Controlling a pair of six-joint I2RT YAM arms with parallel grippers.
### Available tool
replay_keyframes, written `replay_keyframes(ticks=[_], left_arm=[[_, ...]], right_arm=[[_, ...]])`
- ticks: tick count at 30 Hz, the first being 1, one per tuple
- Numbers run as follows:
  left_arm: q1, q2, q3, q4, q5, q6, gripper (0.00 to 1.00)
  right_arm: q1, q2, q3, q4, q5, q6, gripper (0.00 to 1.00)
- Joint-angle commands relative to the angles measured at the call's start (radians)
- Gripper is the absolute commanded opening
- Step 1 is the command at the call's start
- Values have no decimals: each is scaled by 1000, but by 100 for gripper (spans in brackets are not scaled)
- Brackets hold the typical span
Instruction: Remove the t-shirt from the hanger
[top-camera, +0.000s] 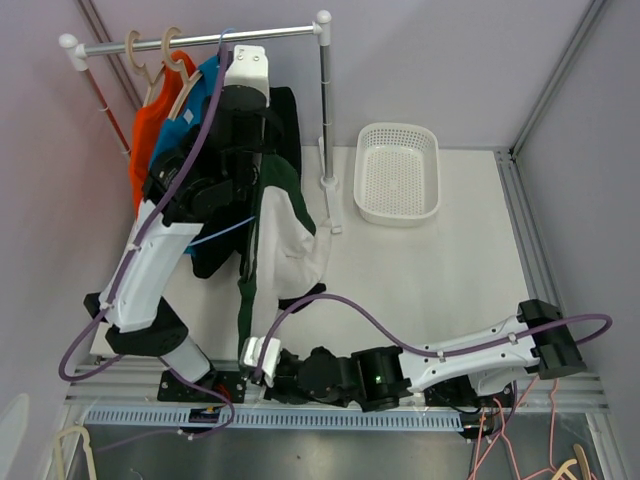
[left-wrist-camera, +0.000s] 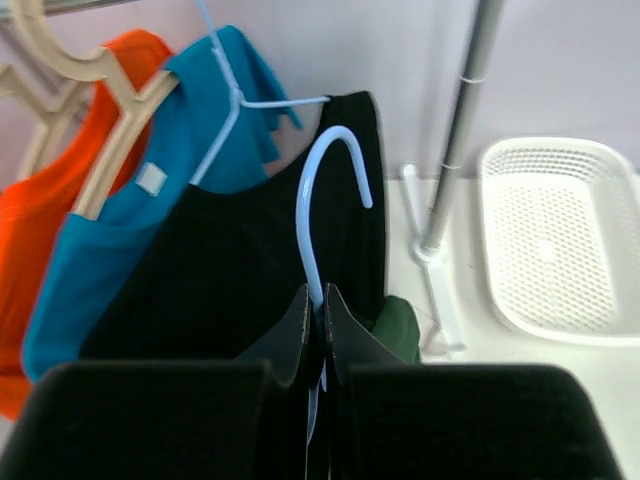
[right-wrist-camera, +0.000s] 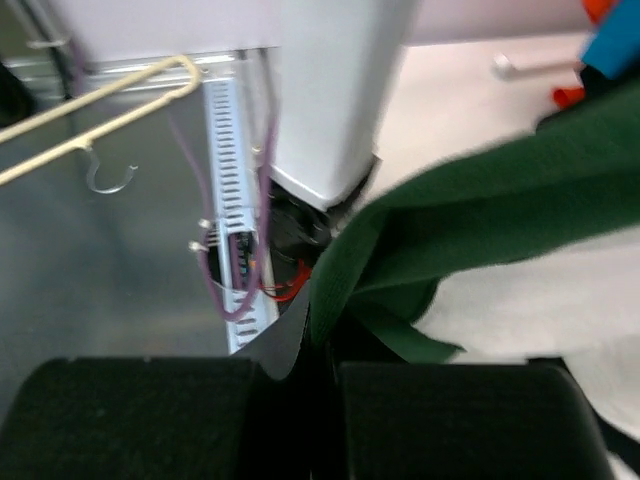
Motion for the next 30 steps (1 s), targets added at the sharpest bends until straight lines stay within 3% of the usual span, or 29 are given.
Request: replay_keyframes(ticks=[1, 4, 8, 14, 17, 22, 30], left_arm=[[16, -68, 60, 26, 154, -90, 1], [-7, -227, -95, 14, 224, -142, 1], [-44, -402, -251, -49, 279, -213, 0], [-57, -798, -582, 120, 329, -207, 0], [-57, -897, -589, 132, 333, -184, 1], [-55, -897, -581, 56, 333, -213, 1], [-57, -935, -836, 182, 287, -211, 1]], right_arm=[[-9, -90, -61, -46, 133, 104, 0], [-101, -195, -100, -52, 170, 138, 0], [-378, -247, -79, -188, 224, 293, 0], [-702, -284, -77, -300, 109, 461, 0], [-810, -278, -36, -311, 62, 458, 0], [-893, -215, 234, -323, 31, 309, 0], [-1081, 77, 855, -238, -89, 129, 0]])
